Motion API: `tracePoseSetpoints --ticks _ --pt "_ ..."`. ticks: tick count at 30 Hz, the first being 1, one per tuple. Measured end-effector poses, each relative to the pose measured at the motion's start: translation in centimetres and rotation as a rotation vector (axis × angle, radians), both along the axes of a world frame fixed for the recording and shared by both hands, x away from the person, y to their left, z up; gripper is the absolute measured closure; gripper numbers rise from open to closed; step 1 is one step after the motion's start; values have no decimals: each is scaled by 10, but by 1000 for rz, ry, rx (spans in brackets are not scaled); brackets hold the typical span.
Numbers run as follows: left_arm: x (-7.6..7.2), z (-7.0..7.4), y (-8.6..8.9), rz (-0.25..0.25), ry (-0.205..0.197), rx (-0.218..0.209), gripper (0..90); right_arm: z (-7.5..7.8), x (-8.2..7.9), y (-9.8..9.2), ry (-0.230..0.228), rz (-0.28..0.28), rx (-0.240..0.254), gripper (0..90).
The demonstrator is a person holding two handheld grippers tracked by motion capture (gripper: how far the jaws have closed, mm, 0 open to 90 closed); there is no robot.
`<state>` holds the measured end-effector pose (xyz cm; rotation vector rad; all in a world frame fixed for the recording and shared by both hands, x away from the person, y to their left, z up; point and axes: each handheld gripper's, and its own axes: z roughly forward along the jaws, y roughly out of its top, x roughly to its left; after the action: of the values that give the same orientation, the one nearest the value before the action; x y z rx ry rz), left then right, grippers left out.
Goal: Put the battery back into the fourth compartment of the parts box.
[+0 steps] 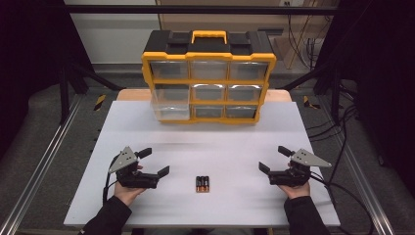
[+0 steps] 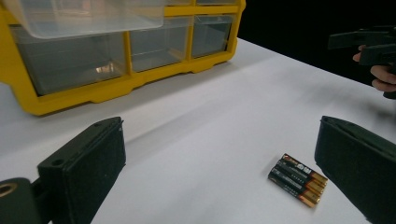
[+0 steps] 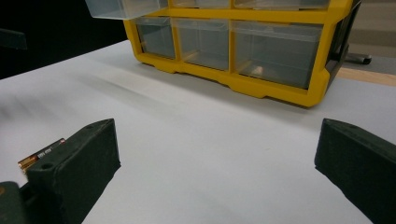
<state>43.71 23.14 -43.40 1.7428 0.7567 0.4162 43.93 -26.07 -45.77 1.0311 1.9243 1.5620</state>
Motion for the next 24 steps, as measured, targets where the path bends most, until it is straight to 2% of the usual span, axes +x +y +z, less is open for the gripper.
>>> tracePoseSetpoints --ticks 11,14,17,24 --pt "-2 -3 -35 -41 34 40 16 -1 0 0 2 1 -8 3" --pt "-2 -6 -46 -48 57 53 16 -1 1 1 4 1 -10 3" --pt "-3 -12 -59 -62 90 92 16 -1 0 1 8 0 -9 3" --pt "-3 -22 -77 -69 145 124 16 -1 1 1 12 0 -9 3"
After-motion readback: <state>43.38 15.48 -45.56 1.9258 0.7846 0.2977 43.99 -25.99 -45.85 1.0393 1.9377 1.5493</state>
